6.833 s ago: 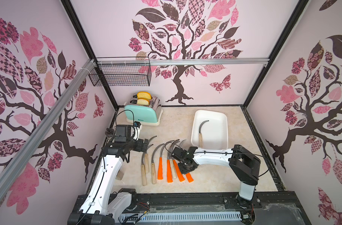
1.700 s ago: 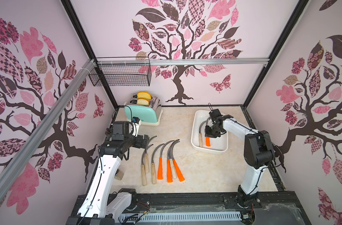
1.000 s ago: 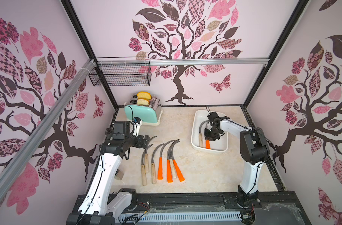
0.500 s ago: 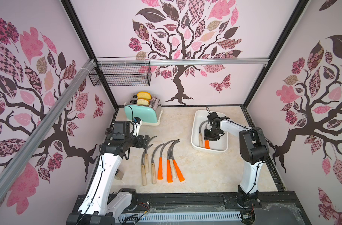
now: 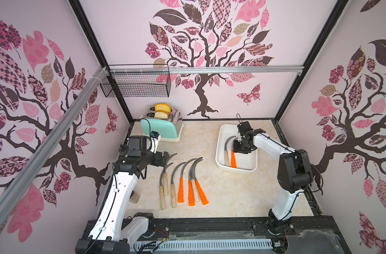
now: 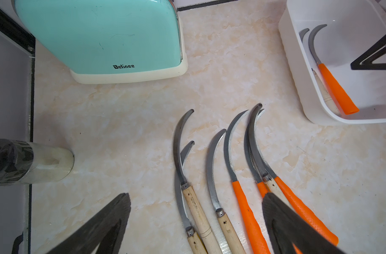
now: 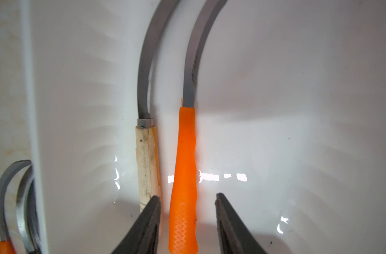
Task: Put small sickles into storage boxes
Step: Place the sickle in the storage box, then pick up the sickle at the center of the board.
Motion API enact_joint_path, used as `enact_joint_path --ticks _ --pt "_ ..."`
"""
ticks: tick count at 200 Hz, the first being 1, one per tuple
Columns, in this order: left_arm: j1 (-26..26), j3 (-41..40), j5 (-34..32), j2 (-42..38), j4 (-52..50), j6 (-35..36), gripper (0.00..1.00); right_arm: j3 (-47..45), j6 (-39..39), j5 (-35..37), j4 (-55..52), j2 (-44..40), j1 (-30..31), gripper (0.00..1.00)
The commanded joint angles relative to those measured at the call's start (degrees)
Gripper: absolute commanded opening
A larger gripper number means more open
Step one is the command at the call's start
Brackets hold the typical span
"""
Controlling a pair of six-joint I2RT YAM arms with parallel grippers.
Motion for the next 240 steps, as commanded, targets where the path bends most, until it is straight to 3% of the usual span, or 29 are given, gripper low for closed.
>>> enact_joint_path --ticks 1,47,122,188,240 --pt "0.0 0.0 0.6 0.4 1.4 0.5 0.98 -0.7 0.4 1.1 1.0 -6.1 -0.2 0.44" --pt "-0.1 -1.4 -0.2 1.5 1.1 0.8 0.98 -11.2 1.9 -4.5 4.3 -18.9 3.1 0.43" --pt "-0.1 -0.3 -2.5 2.3 2.0 -2.1 0.98 -22.4 7.1 -4.8 3.4 -29.8 21.7 0.42" --pt "0.7 -0.1 -6.8 2.4 1.8 -5.7 0.98 -20.0 13.1 -2.6 4.3 -22.3 37.6 0.38" --pt "10.9 1.9 -5.4 4.2 1.4 -9.3 0.98 -20.3 17.9 -6.0 12.6 -16.5 42.2 0.35"
